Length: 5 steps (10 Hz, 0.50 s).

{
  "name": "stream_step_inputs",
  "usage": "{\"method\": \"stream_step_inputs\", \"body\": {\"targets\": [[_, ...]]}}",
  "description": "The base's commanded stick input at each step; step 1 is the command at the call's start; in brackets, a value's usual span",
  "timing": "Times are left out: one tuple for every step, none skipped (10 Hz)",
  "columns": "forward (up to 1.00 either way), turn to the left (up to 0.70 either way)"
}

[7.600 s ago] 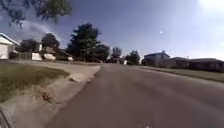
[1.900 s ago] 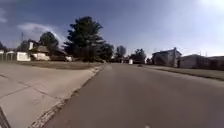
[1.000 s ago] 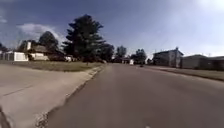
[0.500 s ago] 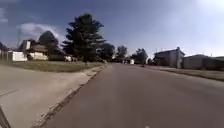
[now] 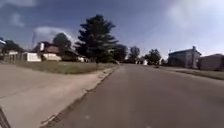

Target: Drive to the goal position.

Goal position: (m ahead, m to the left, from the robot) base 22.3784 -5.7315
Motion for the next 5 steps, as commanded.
{"method": "stream_step_inputs", "body": {"targets": [[1.00,0.00],[1.00,0.00],[1.00,0.00],[1.00,0.00],[1.00,0.00]]}}
